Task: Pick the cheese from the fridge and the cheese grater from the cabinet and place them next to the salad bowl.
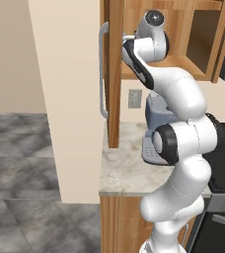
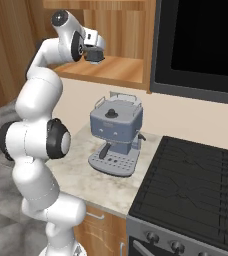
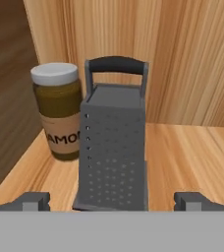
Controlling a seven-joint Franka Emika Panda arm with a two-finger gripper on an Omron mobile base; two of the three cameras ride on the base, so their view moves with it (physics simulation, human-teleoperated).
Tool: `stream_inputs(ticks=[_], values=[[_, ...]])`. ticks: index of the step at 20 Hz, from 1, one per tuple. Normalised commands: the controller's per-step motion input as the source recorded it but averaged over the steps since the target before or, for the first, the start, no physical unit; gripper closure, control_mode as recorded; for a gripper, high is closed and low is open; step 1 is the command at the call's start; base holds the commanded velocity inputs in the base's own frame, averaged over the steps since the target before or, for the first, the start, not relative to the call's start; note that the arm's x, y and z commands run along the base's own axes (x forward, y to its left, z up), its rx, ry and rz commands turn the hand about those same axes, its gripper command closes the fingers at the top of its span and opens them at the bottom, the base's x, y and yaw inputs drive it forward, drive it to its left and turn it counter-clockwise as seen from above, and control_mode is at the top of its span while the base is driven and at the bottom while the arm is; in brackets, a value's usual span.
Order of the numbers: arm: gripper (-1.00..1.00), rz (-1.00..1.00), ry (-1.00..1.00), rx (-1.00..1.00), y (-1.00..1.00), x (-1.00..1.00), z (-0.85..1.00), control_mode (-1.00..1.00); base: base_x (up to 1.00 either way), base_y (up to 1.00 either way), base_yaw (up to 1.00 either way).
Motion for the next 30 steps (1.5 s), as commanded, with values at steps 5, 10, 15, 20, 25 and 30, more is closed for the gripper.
stream_inputs(ticks=[5, 10, 15, 20, 25, 30], values=[[-1.00, -0.02, 0.03, 0.00, 0.00, 0.34, -0.05, -1.00, 0.00, 0.00, 0.00], [-1.00, 0.00, 0.01, 0.00, 0.00, 0.28, -0.04, -1.00, 0.00, 0.00, 0.00], [-1.00, 0.00, 0.00, 0.00, -0.02, 0.23, -0.02, -1.00, 0.00, 0.00, 0.00], [-1.00, 0.00, 0.00, 0.00, -0.05, 0.19, -0.04, -1.00, 0.00, 0.00, 0.00], [-1.00, 0.00, 0.00, 0.00, -0.02, 0.19, -0.03, -1.00, 0.00, 0.00, 0.00], [1.00, 0.00, 0.00, 0.00, -0.05, 0.07, -0.05, -1.00, 0.00, 0.00, 0.00]])
